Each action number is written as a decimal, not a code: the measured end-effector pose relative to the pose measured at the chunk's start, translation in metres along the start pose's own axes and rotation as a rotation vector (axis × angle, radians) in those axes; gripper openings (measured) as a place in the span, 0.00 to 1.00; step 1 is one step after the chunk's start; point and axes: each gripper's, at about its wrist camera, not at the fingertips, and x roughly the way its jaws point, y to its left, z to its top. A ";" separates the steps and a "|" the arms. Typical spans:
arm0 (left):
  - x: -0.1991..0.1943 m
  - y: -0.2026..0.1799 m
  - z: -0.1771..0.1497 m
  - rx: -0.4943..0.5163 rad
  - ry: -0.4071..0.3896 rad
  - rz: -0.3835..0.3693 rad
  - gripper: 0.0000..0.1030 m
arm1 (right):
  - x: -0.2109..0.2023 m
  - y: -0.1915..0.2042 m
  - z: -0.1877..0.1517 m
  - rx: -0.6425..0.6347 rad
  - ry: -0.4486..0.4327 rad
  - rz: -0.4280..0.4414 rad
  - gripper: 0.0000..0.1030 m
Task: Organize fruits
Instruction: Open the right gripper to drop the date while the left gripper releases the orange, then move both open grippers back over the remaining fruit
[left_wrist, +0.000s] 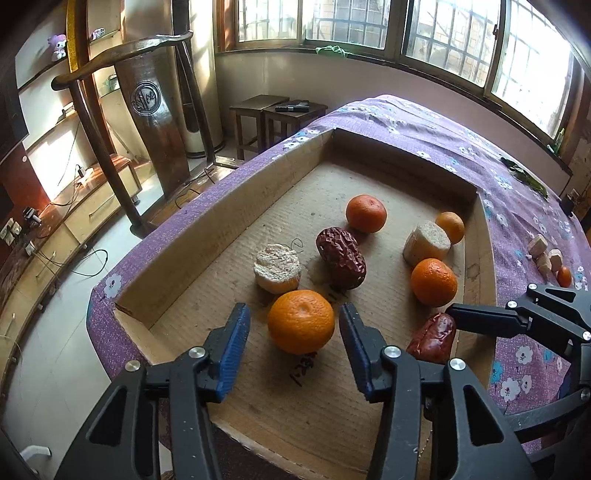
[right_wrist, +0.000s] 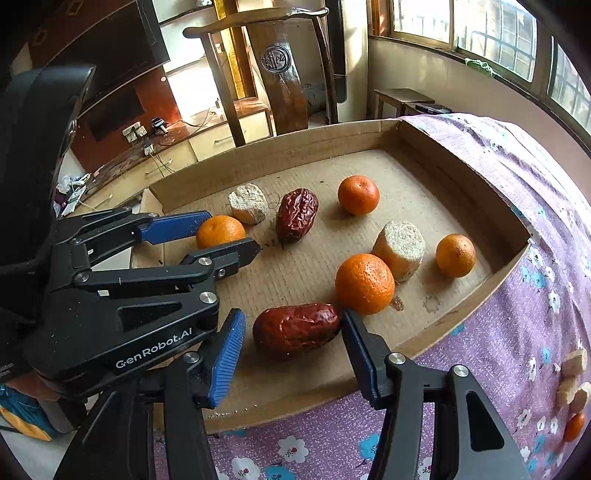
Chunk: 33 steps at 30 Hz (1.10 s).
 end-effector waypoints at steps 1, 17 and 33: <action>0.000 0.000 0.000 -0.002 -0.001 0.001 0.50 | -0.002 0.000 -0.001 -0.001 -0.002 0.000 0.59; -0.024 -0.027 0.005 0.022 -0.070 -0.009 0.75 | -0.053 -0.019 -0.027 0.071 -0.090 -0.047 0.67; -0.026 -0.125 0.010 0.171 -0.059 -0.158 0.75 | -0.112 -0.096 -0.085 0.265 -0.099 -0.186 0.68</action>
